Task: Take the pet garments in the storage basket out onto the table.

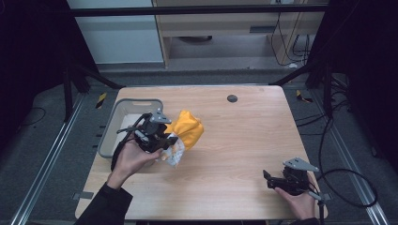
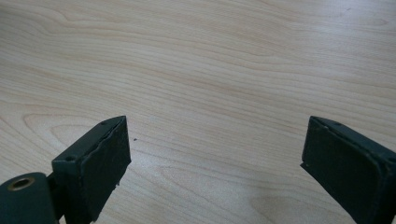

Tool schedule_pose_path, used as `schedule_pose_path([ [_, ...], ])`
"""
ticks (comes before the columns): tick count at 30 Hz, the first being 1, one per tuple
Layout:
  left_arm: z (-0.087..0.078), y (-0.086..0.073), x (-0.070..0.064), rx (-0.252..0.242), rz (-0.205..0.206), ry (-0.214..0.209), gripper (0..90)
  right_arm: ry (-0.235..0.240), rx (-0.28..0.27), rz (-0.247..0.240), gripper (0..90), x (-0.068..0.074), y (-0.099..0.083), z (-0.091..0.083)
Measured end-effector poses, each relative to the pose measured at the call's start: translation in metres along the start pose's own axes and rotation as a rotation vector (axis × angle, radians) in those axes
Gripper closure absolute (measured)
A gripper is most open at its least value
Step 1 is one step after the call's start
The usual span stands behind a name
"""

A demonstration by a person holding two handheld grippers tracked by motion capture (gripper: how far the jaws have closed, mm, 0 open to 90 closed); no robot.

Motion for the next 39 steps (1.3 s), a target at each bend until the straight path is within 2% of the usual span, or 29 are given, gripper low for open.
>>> schedule_pose_path([
  [11,0.018,0.000,-0.011,0.007,0.015,-0.028,80.0,-0.003,-0.006,-0.007,7.9,-0.001,0.000,0.000],
  [22,0.041,-0.001,-0.025,0.025,0.030,-0.075,80.0,-0.001,-0.005,-0.008,8.1,-0.001,0.000,0.001],
  [39,0.074,-0.003,-0.043,0.051,0.059,-0.117,79.9,0.001,-0.008,-0.008,8.1,-0.001,-0.001,0.001],
])
Point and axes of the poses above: each handheld gripper's, and its own axes: z roughly forward along the jaws, y roughly out of its top, x roughly to its left, the point moved 10 cm from there along z, roughly forward along the jaws, and after that the axes turned 12 degrees about z, right-handed, at the moved point
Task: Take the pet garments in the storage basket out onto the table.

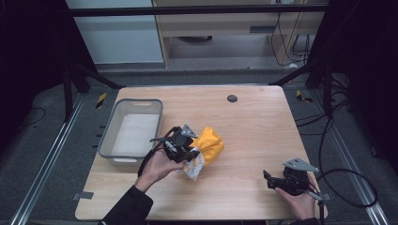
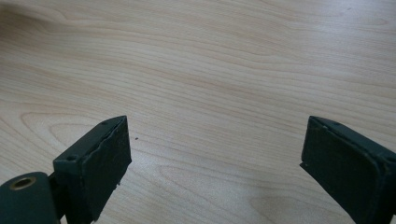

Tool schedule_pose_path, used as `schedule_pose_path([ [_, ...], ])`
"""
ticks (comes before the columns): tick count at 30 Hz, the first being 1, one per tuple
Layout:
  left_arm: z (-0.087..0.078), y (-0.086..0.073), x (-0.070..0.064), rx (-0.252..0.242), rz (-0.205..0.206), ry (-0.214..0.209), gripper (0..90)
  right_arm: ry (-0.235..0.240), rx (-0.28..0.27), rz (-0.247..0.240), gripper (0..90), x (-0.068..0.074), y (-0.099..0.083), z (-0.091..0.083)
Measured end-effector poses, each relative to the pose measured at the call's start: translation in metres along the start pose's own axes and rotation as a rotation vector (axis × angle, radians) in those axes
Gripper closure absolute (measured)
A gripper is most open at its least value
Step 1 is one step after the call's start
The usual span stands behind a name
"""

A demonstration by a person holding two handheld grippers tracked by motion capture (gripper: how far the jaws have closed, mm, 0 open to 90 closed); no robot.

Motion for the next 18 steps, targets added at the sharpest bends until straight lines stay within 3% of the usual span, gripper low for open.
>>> schedule_pose_path([
  [18,0.030,-0.006,-0.008,0.015,0.007,-0.030,79.5,-0.004,0.003,-0.007,8.3,0.000,-0.001,0.000],
])
Point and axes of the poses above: each handheld gripper's, and its own axes: z roughly forward along the jaws, y roughly out of its top, x roughly to its left, the point moved 10 cm from there along z, roughly forward along the jaws, and after that the axes turned 12 degrees about z, right-handed, at the moved point
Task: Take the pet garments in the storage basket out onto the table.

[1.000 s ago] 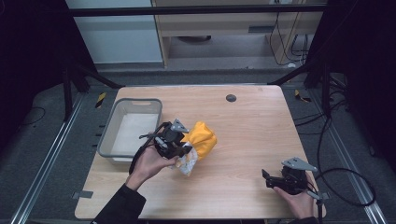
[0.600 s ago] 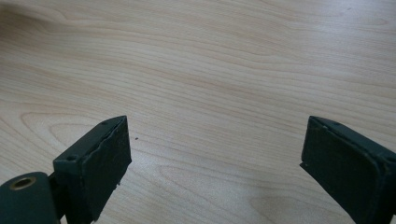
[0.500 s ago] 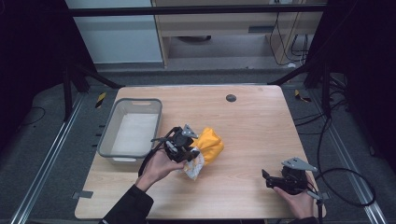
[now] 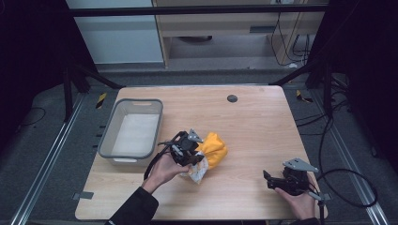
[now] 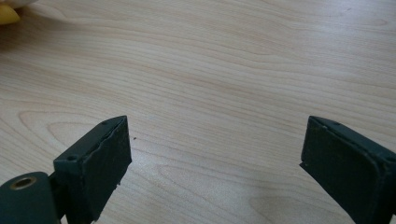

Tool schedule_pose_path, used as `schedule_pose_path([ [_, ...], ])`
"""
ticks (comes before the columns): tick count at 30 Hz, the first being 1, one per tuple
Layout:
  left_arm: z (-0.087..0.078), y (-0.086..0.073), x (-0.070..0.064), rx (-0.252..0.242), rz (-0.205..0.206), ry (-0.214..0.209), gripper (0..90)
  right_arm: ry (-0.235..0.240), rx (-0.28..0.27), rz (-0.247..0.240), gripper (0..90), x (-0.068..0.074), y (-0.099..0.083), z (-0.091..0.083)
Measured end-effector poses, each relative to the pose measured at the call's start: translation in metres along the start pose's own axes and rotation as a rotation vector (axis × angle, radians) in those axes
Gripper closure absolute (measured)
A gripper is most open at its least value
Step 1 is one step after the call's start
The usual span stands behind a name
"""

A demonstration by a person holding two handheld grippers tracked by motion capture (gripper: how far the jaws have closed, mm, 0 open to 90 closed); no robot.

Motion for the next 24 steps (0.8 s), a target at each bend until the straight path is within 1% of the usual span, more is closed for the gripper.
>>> schedule_pose_path([
  [6,0.011,-0.004,-0.001,0.008,-0.008,-0.009,79.0,-0.001,-0.002,-0.006,8.3,0.000,0.000,0.000],
  [9,0.014,-0.006,-0.001,0.010,-0.005,-0.007,78.6,-0.001,0.000,-0.009,8.3,0.000,0.000,0.001],
  [13,0.020,-0.008,-0.002,0.008,-0.015,-0.009,77.2,0.000,0.000,-0.009,8.4,0.000,0.000,0.001],
  [17,0.025,-0.010,-0.003,0.011,-0.014,-0.012,75.2,0.000,0.000,-0.010,8.4,0.001,-0.001,0.001],
  [20,0.027,-0.011,-0.003,0.018,-0.005,-0.016,73.3,0.000,0.000,-0.011,8.4,0.000,0.000,0.001],
  [24,0.029,-0.012,-0.004,0.019,0.005,-0.015,68.5,-0.001,0.001,-0.012,8.4,0.001,-0.001,0.001],
])
Point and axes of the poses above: each handheld gripper's, and its own axes: z roughly forward along the jaws, y roughly out of its top, x roughly to its left, the point moved 10 cm from there along z, roughly forward along the jaws, and after that the axes turned 12 degrees about z, right-handed, at the moved point
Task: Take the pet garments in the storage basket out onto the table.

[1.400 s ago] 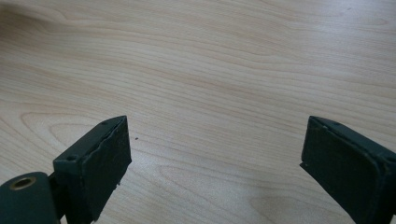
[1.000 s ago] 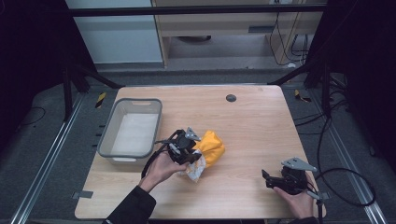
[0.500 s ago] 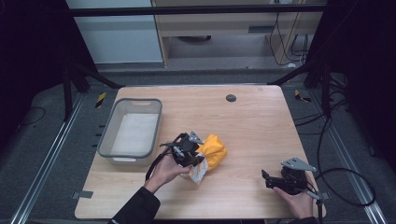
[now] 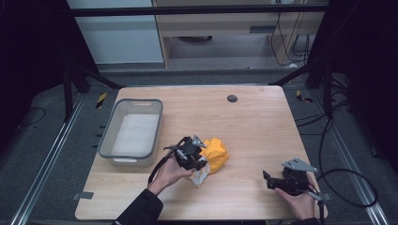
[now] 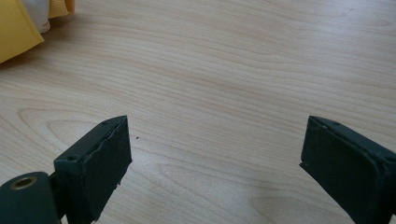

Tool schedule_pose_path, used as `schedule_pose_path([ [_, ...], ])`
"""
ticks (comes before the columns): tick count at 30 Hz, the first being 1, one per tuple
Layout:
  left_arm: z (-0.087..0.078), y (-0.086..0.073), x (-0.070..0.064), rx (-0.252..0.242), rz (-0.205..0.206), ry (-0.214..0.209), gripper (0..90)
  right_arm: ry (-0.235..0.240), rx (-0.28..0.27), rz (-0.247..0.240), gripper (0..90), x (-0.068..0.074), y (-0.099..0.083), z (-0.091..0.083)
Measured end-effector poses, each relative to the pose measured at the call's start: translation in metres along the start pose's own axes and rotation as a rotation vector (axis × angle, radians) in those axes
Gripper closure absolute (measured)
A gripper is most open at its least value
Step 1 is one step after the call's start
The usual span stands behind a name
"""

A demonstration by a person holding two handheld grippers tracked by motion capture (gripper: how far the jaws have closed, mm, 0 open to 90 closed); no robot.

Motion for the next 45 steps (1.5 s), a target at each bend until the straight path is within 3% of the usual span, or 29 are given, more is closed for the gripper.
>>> schedule_pose_path([
  [10,-0.004,0.002,0.001,-0.031,0.020,0.017,49.9,0.003,0.005,0.006,8.4,0.001,0.000,0.000],
  [14,-0.012,0.003,0.001,-0.064,0.023,0.026,40.8,0.002,0.004,0.005,8.4,0.001,0.000,0.000],
  [22,-0.032,0.002,0.003,-0.117,0.012,0.052,31.4,-0.003,0.003,-0.006,8.3,0.000,-0.001,0.000],
  [27,-0.042,0.000,0.005,-0.162,0.017,0.079,28.5,-0.004,0.004,-0.004,8.2,0.000,-0.001,0.000],
  [34,-0.051,-0.008,0.010,-0.205,-0.010,0.116,25.5,-0.005,0.001,-0.005,7.9,-0.001,-0.001,0.000],
  [45,-0.072,-0.033,0.019,-0.277,-0.052,0.172,24.0,-0.007,0.004,-0.005,7.5,-0.001,-0.002,0.001],
])
Point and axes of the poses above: each handheld gripper's, and its own axes: z roughly forward along the jaws, y roughly out of its top, x roughly to its left, the point moved 10 cm from there along z, roughly forward along the jaws, and after that the axes turned 12 degrees about z, right-handed, at the moved point
